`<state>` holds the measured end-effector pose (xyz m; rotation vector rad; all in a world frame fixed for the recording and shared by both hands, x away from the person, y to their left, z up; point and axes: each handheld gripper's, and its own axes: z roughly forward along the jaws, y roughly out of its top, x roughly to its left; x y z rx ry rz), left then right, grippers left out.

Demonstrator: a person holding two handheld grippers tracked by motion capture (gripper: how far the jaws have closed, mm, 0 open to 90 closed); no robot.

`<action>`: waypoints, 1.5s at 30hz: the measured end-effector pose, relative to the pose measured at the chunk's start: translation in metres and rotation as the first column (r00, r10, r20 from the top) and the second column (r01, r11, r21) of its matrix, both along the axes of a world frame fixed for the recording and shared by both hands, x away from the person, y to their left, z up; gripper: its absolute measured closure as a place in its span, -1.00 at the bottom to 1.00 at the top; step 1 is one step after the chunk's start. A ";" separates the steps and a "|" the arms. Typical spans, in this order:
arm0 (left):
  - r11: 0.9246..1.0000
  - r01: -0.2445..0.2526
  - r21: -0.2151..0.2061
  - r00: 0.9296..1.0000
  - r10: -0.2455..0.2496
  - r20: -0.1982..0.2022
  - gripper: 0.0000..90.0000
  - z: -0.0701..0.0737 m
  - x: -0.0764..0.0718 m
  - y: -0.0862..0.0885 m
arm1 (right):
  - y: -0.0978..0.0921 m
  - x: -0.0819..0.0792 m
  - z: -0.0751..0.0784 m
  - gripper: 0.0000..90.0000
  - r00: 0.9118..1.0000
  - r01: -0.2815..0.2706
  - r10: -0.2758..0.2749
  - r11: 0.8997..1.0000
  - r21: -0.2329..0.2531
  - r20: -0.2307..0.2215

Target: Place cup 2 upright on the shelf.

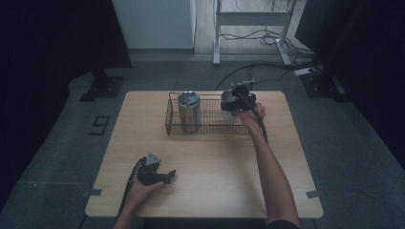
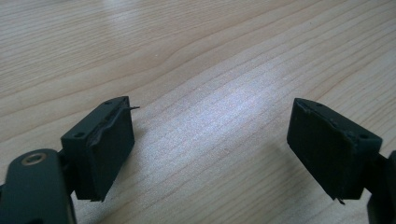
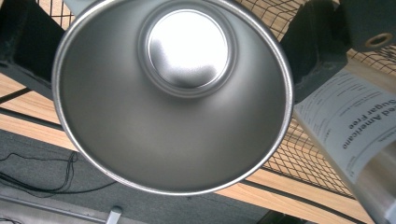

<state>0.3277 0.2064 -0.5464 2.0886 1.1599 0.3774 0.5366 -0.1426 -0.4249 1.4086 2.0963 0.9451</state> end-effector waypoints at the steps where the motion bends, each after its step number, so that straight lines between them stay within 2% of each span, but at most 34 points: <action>1: 1.000 0.002 0.000 1.000 -0.002 0.000 -0.67 0.000 0.000 0.000 | 0.000 0.001 -0.001 -0.85 1.000 0.001 -0.001 1.000 0.000 -0.001; 26: 1.000 0.010 0.009 1.000 -0.010 0.004 -0.67 0.000 0.000 -0.001 | 0.002 0.013 -0.028 -0.85 0.999 0.012 -0.013 1.000 -0.028 -0.049; 45: 1.000 0.009 0.008 1.000 -0.009 0.003 -0.67 0.000 0.000 -0.001 | 0.003 0.019 -0.046 -0.85 0.995 0.010 -0.018 0.996 -0.088 -0.098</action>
